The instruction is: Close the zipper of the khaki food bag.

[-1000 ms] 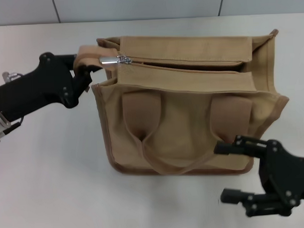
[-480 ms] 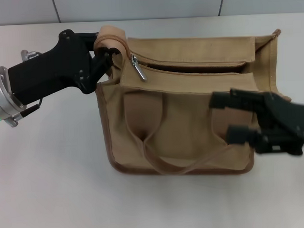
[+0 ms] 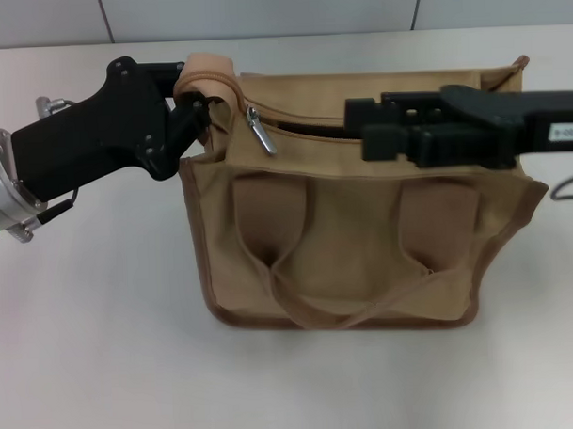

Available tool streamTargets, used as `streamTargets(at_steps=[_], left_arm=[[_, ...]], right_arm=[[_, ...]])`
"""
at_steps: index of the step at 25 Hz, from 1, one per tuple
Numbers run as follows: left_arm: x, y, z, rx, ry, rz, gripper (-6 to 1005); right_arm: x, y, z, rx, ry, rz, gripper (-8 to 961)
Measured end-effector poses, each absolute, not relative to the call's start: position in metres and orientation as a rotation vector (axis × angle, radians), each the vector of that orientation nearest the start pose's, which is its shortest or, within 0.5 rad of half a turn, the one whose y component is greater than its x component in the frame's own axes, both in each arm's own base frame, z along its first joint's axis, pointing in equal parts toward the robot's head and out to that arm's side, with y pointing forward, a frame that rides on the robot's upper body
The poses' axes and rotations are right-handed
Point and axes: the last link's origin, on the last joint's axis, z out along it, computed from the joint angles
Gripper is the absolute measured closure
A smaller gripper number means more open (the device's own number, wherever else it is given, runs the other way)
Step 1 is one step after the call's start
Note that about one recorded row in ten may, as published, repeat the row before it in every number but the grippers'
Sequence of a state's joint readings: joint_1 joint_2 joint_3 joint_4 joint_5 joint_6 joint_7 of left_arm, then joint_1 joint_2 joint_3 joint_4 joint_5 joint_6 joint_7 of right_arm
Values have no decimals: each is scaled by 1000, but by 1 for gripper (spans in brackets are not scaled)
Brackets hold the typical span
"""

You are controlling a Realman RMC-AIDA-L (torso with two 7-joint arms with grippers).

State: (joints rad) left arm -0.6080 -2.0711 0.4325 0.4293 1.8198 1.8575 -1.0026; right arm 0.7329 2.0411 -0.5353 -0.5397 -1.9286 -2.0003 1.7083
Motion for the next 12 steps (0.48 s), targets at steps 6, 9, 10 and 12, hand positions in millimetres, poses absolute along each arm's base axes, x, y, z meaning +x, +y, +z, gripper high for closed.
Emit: streamTargets(at_steps=[6,9,10,12], left_arm=[[-217,321,18,-2512,-157,-1336,976],[-216,321,17,-2514,-158,-1340,974],[-215,321,17,-2514,-156,-1341,973],[-215,321,17,-2514,-156,-1341,971]], right_arm=[[161,346,20,-3024,900,1156,362],[155,352,16,-3034,913,1087,444],[150,355,13,-3042,909,1053,453],[148,356,12,-3047,912,1034,469]])
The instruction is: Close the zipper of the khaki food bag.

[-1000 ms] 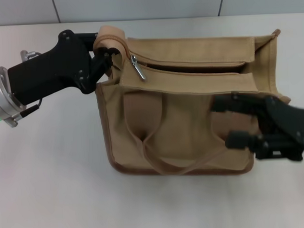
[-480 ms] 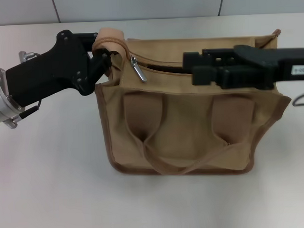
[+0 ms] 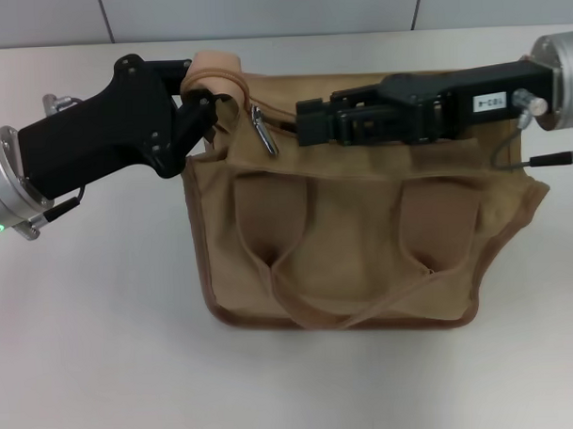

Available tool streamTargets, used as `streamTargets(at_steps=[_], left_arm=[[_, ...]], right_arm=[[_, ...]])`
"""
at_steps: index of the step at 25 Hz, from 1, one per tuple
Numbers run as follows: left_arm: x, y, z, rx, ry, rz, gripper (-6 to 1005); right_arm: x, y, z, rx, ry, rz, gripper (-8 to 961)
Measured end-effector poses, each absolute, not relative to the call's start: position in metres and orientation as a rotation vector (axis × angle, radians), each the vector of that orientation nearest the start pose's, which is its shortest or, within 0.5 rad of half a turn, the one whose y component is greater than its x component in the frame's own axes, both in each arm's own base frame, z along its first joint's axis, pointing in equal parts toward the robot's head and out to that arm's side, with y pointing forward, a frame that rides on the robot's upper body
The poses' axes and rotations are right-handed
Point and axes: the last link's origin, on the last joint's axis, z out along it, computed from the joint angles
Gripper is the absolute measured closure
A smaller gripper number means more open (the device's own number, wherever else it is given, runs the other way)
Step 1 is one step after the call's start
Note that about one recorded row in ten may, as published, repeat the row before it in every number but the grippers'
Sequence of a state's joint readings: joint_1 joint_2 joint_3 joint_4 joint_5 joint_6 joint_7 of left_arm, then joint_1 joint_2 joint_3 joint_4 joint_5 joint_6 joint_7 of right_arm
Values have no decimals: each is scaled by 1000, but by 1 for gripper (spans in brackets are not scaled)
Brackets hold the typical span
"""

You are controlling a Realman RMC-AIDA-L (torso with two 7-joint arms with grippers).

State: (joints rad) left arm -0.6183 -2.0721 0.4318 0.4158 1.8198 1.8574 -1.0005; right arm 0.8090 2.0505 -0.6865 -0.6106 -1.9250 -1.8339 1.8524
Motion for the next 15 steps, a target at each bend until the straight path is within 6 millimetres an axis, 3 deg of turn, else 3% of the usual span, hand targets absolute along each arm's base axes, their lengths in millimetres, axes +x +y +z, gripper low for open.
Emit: streamTargets(at_steps=[10,15], left_arm=[[-206,326,15,-2515,-136,-1372,963],[-196,331,9,-2524,-133,-1404,959]], right_arm=[[133,365,-8,-3093,906,844,512],[128,366,-12,-3090,890,834,513]])
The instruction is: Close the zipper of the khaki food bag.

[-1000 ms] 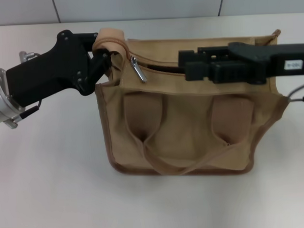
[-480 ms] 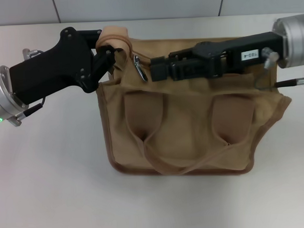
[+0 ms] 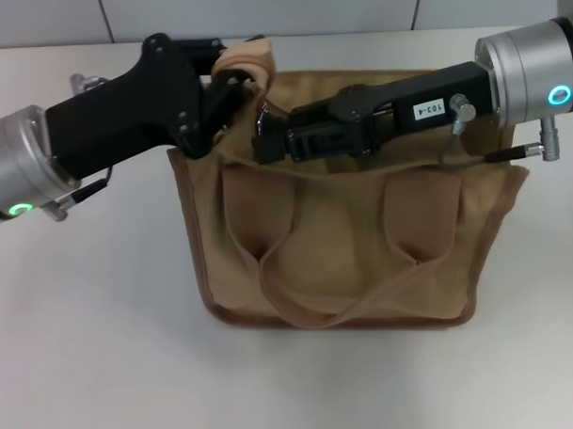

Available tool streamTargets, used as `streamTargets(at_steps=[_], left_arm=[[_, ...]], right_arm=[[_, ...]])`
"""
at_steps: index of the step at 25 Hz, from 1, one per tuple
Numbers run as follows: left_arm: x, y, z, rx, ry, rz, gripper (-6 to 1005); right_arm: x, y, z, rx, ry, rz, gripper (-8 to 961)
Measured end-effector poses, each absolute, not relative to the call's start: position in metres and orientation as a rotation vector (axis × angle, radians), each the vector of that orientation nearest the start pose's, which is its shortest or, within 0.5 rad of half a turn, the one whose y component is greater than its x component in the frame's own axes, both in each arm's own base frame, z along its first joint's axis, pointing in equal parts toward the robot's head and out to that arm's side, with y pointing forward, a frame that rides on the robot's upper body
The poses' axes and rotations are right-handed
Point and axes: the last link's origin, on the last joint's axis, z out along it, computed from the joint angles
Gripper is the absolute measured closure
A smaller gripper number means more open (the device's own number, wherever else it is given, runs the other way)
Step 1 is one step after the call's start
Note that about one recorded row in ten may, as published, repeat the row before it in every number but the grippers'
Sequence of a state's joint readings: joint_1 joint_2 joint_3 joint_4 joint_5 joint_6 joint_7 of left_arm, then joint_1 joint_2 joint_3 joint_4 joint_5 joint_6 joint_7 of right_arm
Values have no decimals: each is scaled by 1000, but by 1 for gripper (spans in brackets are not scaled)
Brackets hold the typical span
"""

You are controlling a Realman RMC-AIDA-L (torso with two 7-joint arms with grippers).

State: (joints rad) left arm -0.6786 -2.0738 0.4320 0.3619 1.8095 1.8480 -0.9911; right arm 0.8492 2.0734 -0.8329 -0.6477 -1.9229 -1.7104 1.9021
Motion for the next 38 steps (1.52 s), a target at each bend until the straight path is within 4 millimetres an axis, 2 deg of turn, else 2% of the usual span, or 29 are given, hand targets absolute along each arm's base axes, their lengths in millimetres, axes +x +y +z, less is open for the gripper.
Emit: streamTargets(at_steps=[5,10,20,31,38], left_arm=[[-185,336,-3,-2496,-125,-1444,954],[-187,340,2,-2393,-184,-1491,950],[-190,336,1,-2383,-214,-1517,942],[-192,333,3,-2369,-220,-1538,932],[-196,333,7,-2336,-241,-1545,926]], right_arm=[[127,367,-13,-3086,886,841,514],[130,368,-11,-3046,894,894,533],[131,372,-13,-2974,909,991,593],[135,372,-16,-2950,933,997,915],[150,369,-9,-2896,969,999,948]])
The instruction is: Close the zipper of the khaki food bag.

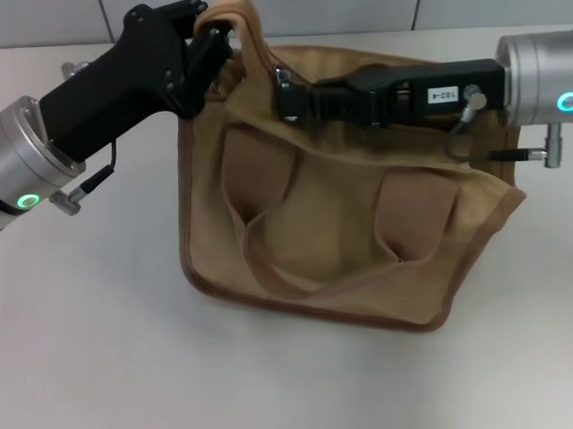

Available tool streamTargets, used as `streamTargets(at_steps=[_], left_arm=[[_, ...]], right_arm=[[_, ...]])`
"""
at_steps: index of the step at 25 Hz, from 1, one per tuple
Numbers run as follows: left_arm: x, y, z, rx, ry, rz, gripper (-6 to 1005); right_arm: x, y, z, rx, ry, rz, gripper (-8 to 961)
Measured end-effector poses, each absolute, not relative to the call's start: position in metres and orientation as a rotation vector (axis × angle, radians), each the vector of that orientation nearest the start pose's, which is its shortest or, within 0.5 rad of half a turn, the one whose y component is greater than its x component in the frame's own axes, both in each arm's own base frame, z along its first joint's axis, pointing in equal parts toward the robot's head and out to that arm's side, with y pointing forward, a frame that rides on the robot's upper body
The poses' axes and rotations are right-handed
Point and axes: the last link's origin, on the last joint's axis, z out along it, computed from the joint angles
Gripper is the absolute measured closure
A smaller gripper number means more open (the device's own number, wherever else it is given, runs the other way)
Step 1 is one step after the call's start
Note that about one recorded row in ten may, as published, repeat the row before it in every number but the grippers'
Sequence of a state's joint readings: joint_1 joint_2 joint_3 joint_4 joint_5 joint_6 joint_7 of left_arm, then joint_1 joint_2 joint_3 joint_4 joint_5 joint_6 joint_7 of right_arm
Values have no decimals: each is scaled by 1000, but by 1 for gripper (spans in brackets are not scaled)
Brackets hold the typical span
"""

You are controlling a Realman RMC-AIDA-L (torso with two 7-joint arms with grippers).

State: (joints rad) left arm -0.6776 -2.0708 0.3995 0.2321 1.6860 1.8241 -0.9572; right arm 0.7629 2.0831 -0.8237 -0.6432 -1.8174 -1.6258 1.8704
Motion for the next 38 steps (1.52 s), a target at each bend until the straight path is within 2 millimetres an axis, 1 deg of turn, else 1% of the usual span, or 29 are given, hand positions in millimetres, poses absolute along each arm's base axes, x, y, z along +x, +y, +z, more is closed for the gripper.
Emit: streamTargets(at_steps=[2,6,10,12,13,14,15,18,19,20,21,23,26,29,31,33,36,38], left_arm=[[-197,334,10,-2317,-247,-1549,925],[-203,334,15,-2270,-269,-1550,921],[-210,334,20,-2230,-289,-1545,918],[-212,333,23,-2218,-292,-1539,916],[-213,333,23,-2216,-293,-1536,915],[-214,333,24,-2213,-294,-1534,914],[-215,333,24,-2212,-296,-1533,914],[-216,332,24,-2210,-300,-1532,911],[-216,332,24,-2212,-300,-1531,910],[-216,332,24,-2214,-301,-1530,909],[-216,332,23,-2216,-302,-1530,909],[-216,332,23,-2216,-306,-1529,907],[-218,330,22,-2211,-319,-1530,904],[-220,329,22,-2205,-331,-1529,902],[-222,328,21,-2202,-339,-1528,900],[-223,326,21,-2199,-344,-1527,898],[-226,324,21,-2193,-345,-1523,896],[-227,323,20,-2191,-349,-1522,894]], right_arm=[[156,367,-4,-2872,995,993,947],[177,360,12,-2791,1057,967,943],[208,343,38,-2672,1130,920,940],[218,334,52,-2624,1135,911,939],[226,326,67,-2575,1127,946,938],[226,326,67,-2575,1127,946,937],[228,323,73,-2555,1127,989,936],[233,315,84,-2510,1130,1153,934],[235,311,86,-2501,1094,1255,933],[235,311,86,-2501,1094,1255,932],[236,307,86,-2503,1060,1316,932],[238,301,83,-2528,1005,1371,930],[241,287,79,-2602,860,1418,833],[245,270,74,-2677,628,1439,737],[250,258,68,-2728,501,1417,676],[255,249,61,-2778,410,1371,615],[261,240,47,-2848,351,1286,523],[266,235,33,-2893,328,1205,452]])
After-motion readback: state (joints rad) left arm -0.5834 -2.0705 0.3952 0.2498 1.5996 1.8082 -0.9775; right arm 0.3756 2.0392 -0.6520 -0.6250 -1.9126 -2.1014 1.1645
